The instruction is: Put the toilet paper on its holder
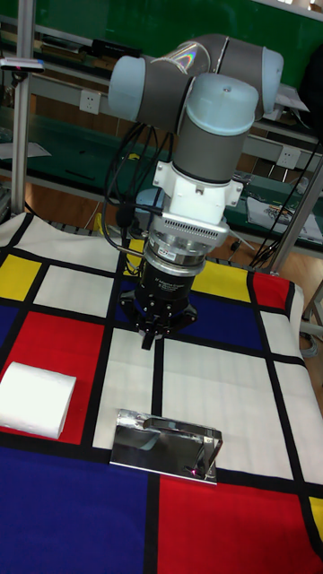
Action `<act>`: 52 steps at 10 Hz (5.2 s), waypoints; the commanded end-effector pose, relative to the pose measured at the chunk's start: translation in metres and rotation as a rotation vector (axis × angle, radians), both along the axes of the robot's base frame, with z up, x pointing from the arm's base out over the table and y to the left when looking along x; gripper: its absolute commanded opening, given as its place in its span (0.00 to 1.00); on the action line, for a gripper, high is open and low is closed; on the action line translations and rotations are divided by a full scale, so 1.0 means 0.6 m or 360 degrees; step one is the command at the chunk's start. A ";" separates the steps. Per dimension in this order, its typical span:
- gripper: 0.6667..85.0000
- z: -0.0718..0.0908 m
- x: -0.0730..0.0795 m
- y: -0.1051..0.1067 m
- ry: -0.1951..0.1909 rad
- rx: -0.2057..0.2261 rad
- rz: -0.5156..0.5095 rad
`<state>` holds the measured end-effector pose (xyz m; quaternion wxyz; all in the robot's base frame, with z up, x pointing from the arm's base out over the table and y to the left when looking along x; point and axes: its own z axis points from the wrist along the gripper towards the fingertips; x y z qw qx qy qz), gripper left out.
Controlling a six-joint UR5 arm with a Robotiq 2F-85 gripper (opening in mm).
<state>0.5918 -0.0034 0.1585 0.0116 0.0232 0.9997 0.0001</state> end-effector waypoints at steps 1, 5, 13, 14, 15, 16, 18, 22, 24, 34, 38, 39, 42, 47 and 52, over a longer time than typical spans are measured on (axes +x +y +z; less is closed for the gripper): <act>0.01 0.016 0.024 -0.009 0.0039 0.0043 0.0051; 0.01 0.008 0.060 -0.017 0.0039 0.0040 0.0085; 0.37 0.021 0.098 -0.018 0.0042 0.0027 0.0185; 0.36 0.022 0.098 -0.014 0.0046 0.0035 0.0183; 0.36 0.022 0.098 -0.011 0.0046 0.0040 0.0183; 0.36 0.021 0.098 -0.010 0.0046 0.0040 0.0183; 0.35 0.020 0.102 -0.013 0.0042 0.0029 0.0197; 0.35 0.020 0.117 -0.045 0.0034 0.0030 0.0298; 0.34 0.017 0.122 -0.071 0.0029 0.0053 0.0354; 0.35 0.004 0.123 -0.098 -0.0008 0.0021 0.0515; 0.34 0.005 0.119 -0.139 0.0031 -0.0125 0.0512; 0.34 0.005 0.121 -0.138 0.0023 -0.0123 0.0512; 0.33 0.005 0.120 -0.135 0.0024 -0.0111 0.0534; 0.57 0.008 0.135 -0.134 -0.0017 -0.0020 0.0808; 0.62 -0.018 0.167 -0.172 -0.0140 -0.0088 0.1263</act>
